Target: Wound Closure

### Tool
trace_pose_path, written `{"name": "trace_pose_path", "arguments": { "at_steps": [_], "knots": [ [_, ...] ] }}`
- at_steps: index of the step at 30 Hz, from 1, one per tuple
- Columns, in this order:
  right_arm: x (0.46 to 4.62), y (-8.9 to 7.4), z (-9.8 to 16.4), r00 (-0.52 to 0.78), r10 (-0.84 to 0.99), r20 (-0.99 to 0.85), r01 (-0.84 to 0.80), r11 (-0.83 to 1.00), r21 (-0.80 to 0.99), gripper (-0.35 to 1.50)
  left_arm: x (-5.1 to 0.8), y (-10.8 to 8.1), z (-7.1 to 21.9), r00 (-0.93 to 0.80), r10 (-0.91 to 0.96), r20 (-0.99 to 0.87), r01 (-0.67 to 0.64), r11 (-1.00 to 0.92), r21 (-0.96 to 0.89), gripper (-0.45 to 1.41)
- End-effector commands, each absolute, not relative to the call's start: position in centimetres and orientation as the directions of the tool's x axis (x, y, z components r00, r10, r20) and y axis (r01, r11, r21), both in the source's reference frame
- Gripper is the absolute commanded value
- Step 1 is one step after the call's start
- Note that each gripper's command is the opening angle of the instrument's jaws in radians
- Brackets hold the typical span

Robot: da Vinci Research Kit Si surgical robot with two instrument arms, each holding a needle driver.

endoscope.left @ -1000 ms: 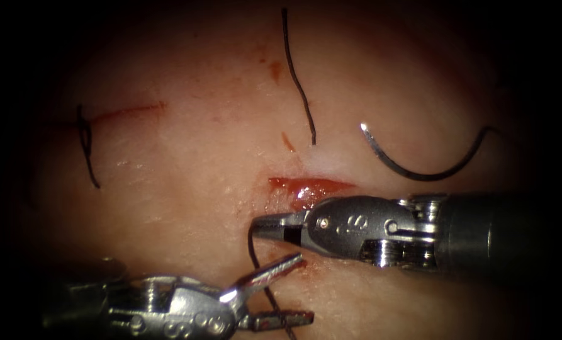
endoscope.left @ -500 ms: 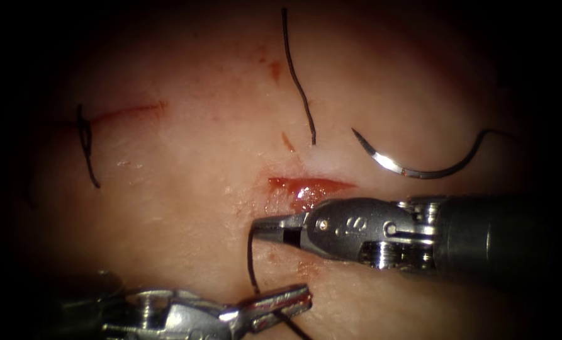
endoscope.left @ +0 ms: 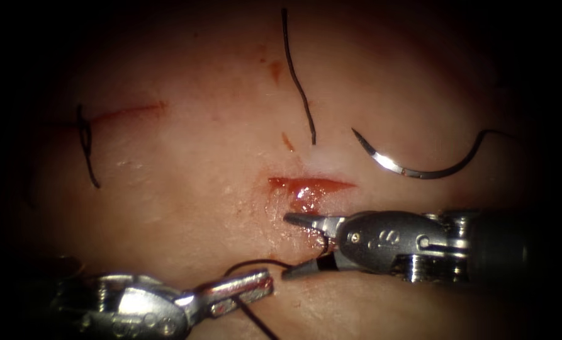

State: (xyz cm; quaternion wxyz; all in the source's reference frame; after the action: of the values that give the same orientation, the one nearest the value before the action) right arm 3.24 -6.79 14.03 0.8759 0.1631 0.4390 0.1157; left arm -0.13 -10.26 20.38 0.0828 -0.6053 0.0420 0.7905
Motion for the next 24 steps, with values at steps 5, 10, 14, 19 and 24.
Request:
{"name": "trace_pose_path", "arguments": {
  "at_steps": [5,10,14,19,24],
  "knots": [
    [2.88,-6.66,13.86,0.587,0.368,-0.721,-0.106,0.918,0.383,1.23,-0.18,-10.24,20.39,-0.186,0.111,-0.976,-0.144,-0.986,-0.085,-0.45],
    [2.83,-6.43,13.81,0.544,0.401,-0.737,-0.172,0.913,0.37,1.28,-0.27,-10.12,20.33,-0.151,0.113,-0.982,-0.102,-0.99,-0.099,-0.45],
    [2.85,-6.33,13.8,0.539,0.407,-0.738,-0.188,0.912,0.365,1.31,-0.35,-10.05,20.31,-0.132,0.114,-0.985,-0.081,-0.991,-0.104,-0.45],
    [3.01,-6.25,13.83,0.488,0.433,-0.758,-0.232,0.901,0.366,1.09,-0.46,-9.96,20.3,-0.112,0.115,-0.987,-0.06,-0.992,-0.109,-0.45],
    [3.32,-6.22,13.95,0.439,0.44,-0.784,-0.225,0.898,0.378,0.72,-0.51,-9.82,20.31,-0.095,0.12,-0.988,-0.051,-0.992,-0.116,-0.45]
  ]
}}
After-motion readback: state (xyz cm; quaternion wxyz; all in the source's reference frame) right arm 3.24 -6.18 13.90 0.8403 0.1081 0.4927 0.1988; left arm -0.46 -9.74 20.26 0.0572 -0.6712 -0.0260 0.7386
